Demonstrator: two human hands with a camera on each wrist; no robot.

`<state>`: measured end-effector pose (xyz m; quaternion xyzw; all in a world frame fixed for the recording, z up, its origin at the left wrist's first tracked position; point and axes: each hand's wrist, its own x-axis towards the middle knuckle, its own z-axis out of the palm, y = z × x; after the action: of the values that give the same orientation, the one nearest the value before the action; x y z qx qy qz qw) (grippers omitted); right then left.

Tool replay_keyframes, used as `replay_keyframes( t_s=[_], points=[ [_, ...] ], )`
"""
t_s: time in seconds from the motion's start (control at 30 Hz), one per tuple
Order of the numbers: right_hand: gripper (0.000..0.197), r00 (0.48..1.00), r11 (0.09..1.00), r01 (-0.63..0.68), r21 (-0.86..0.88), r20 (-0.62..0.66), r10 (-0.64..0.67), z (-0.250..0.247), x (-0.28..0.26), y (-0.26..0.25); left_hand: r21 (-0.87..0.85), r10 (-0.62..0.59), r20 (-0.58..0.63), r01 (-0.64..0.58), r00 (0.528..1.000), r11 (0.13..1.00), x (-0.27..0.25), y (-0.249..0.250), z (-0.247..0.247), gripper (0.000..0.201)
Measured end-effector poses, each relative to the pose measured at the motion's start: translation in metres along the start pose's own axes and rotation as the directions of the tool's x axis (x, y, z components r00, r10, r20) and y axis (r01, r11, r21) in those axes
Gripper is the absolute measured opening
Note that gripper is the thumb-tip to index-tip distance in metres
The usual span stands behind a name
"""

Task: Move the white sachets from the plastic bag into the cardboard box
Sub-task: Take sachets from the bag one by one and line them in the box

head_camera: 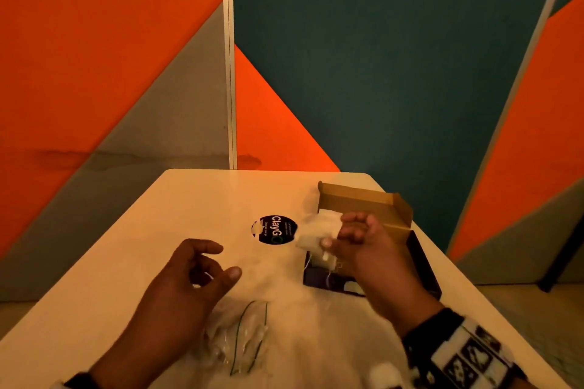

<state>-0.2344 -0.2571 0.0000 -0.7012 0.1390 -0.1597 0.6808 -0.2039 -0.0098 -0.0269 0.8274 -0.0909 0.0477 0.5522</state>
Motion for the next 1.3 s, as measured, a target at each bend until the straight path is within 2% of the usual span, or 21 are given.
replay_keyframes(
  t_s=[0.07, 0.13, 0.27, 0.43, 0.67, 0.97, 1.3],
  points=[
    [0.045, 0.998, 0.999, 0.008, -0.053, -0.057, -0.011, -0.011, 0.021, -0.006, 0.148, -0.041, 0.043, 0.034, 0.998, 0.988, 0.005, -0.009, -0.01, 0.028],
    [0.043, 0.998, 0.99, 0.0, -0.142, -0.069, -0.009, -0.019, 0.041, -0.002, 0.227, -0.112, 0.08, 0.091, 0.991, 0.97, 0.01, -0.021, -0.016, 0.027],
    [0.038, 0.994, 0.968, -0.093, -0.235, -0.079, 0.076, -0.025, 0.068, 0.025, 0.178, -0.242, 0.11, 0.22, 0.964, 0.959, 0.013, -0.042, -0.017, 0.021],
    [0.038, 0.977, 0.944, -0.211, -0.253, -0.082, 0.196, -0.024, 0.08, 0.053, 0.204, -0.268, 0.075, 0.248, 0.961, 0.947, 0.015, -0.053, -0.015, 0.013],
    [0.042, 0.961, 0.913, -0.257, -0.316, 0.015, 0.276, -0.022, 0.086, 0.057, 0.189, -0.303, 0.075, 0.285, 0.95, 0.94, 0.018, -0.063, -0.017, 0.012],
    [0.032, 0.975, 0.812, -0.205, -0.546, -0.038, 0.22, -0.014, 0.091, 0.068, 0.17, -0.296, 0.071, 0.281, 0.952, 0.945, 0.015, -0.067, -0.015, 0.008],
    [0.044, 0.986, 0.82, -0.131, -0.557, 0.016, 0.168, -0.018, 0.082, 0.068, 0.191, -0.284, 0.123, 0.259, 0.951, 0.947, 0.011, -0.061, -0.015, 0.005]
  ],
)
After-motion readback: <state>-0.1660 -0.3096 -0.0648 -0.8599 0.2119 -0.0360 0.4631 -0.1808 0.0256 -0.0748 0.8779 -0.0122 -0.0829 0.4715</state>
